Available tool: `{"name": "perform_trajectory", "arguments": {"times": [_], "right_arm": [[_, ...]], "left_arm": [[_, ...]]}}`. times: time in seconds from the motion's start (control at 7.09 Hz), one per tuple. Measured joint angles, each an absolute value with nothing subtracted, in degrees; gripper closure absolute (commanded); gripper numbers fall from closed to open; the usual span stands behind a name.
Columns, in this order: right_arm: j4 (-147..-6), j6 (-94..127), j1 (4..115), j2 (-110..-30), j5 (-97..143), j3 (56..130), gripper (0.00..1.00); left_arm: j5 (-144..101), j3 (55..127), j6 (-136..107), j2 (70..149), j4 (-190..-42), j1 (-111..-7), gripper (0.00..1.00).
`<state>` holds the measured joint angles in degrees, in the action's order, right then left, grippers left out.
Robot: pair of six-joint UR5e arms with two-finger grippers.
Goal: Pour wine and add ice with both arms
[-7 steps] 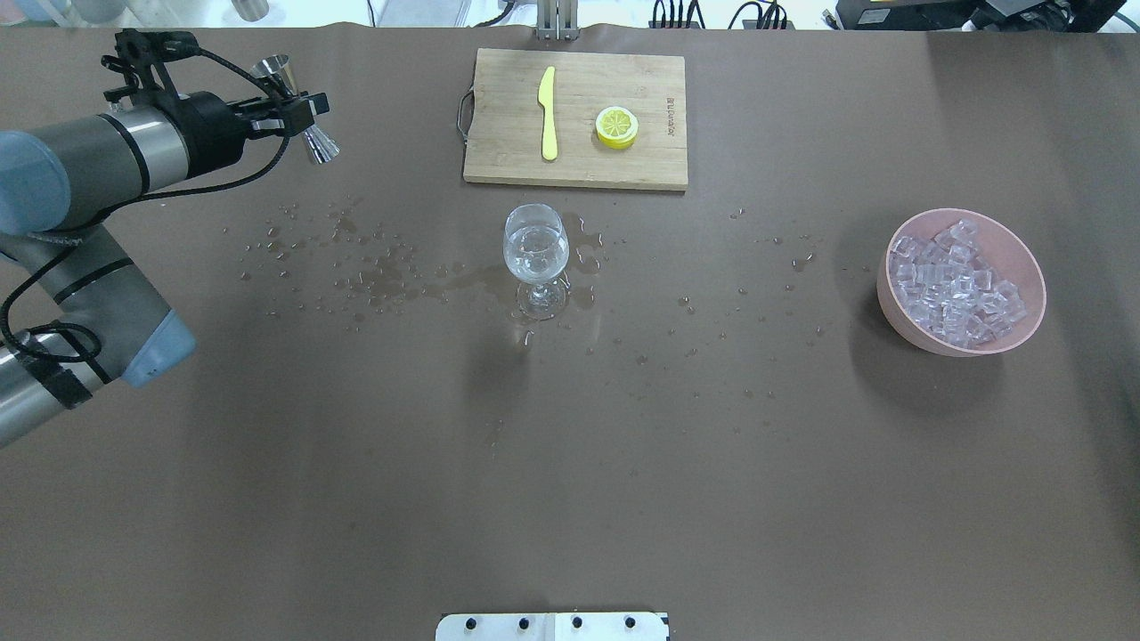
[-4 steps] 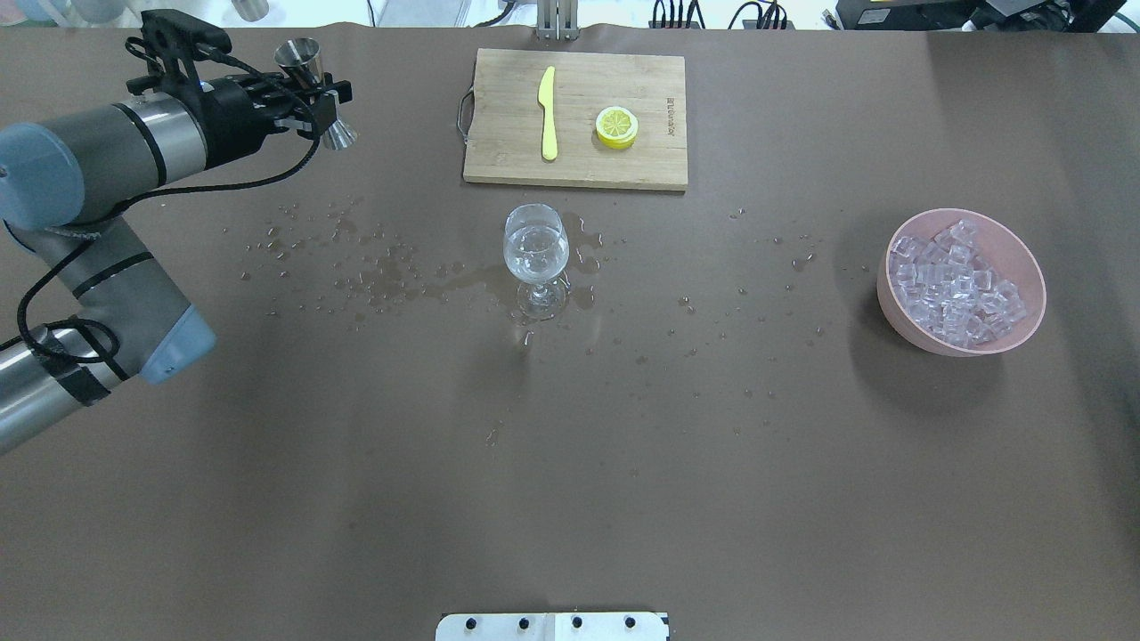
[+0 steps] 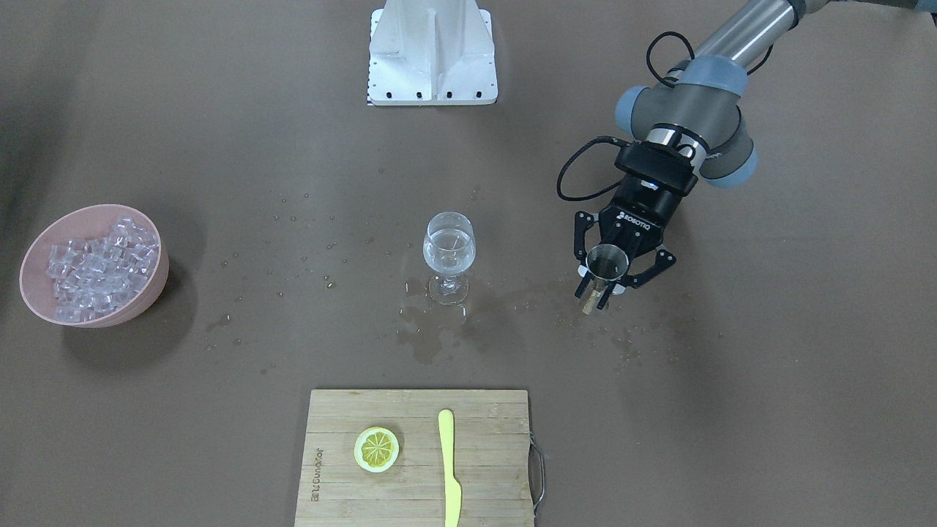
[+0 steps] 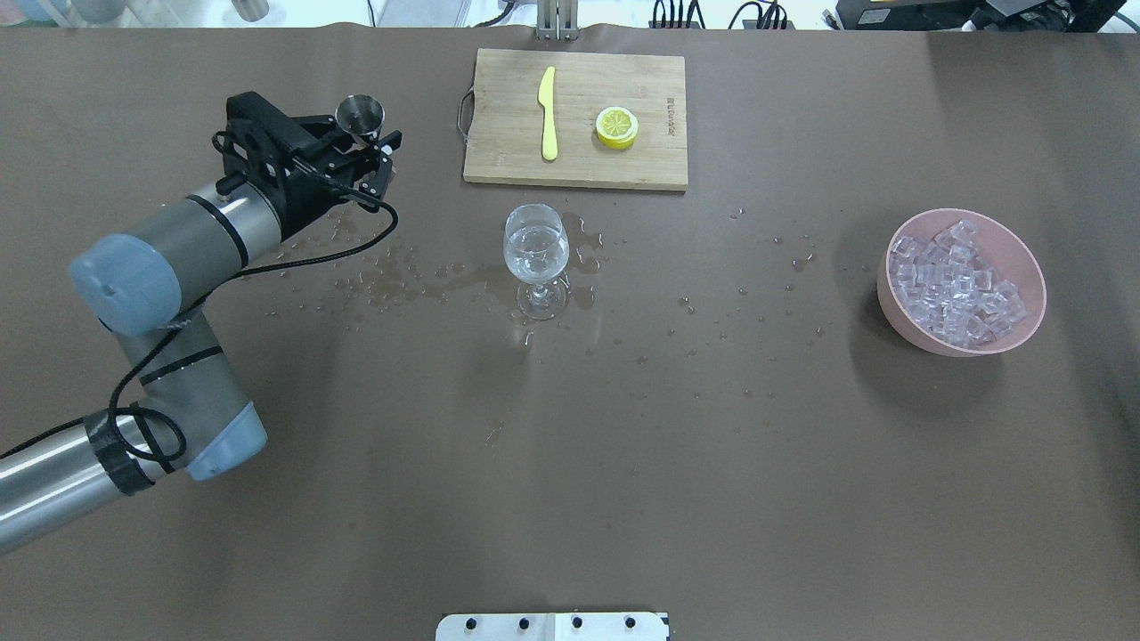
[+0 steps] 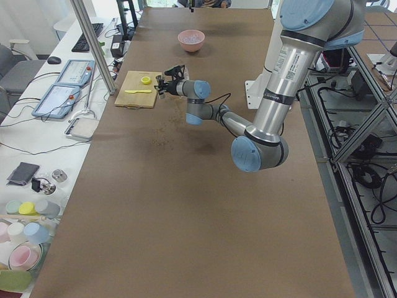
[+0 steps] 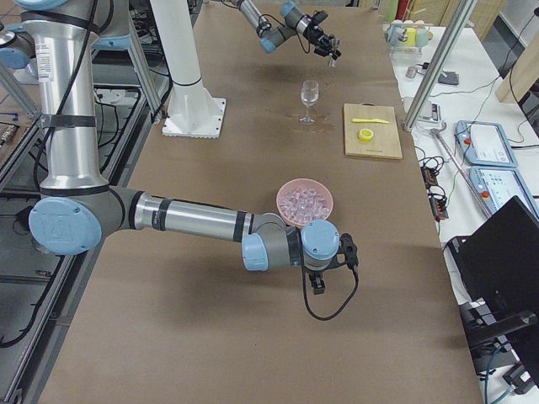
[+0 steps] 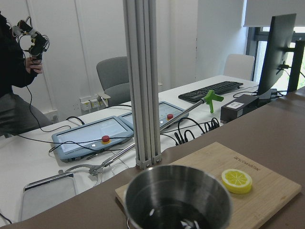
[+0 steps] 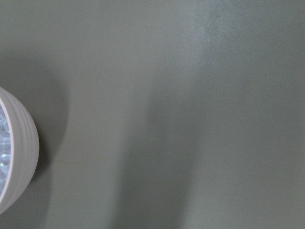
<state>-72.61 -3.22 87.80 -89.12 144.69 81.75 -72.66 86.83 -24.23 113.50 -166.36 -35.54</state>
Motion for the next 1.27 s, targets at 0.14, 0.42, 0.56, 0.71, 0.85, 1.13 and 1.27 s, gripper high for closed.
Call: {"name": "perform_trajectory", "arguments": {"times": [0.14,0.42,0.56,0.71,0.85,1.13,1.27], "right_arm": [[-72.6,-3.2,87.8,-89.1,144.7,81.7,0.00],[-72.7,-3.2,87.8,-89.1,145.0,81.6,0.00],[-72.7,-3.2,87.8,-89.1,145.0,81.6,0.00],[-72.7,-3.2,87.8,-89.1,145.1,81.5,0.00],[-72.7,-3.2,87.8,-89.1,145.1,81.5,0.00],[-72.7,-3.2,87.8,-89.1,145.2,81.5,0.00],[-72.8,-3.2,87.8,-89.1,145.2,81.5,0.00]], "left_arm": [[-69.8,86.8,-22.5,114.2,-166.0,-33.2,1.00],[-67.1,87.1,-17.0,115.0,-164.5,-31.7,1.00],[-66.2,87.3,-15.3,115.9,-162.3,-31.5,1.00],[-65.1,88.4,-13.4,117.1,-158.2,-31.4,1.00],[-63.3,90.4,-10.5,117.9,-153.9,-31.1,1.00],[-59.0,93.3,-6.6,118.3,-148.3,-28.8,1.00],[-56.7,93.7,-6.0,119.0,-145.3,-27.0,1.00]]}}
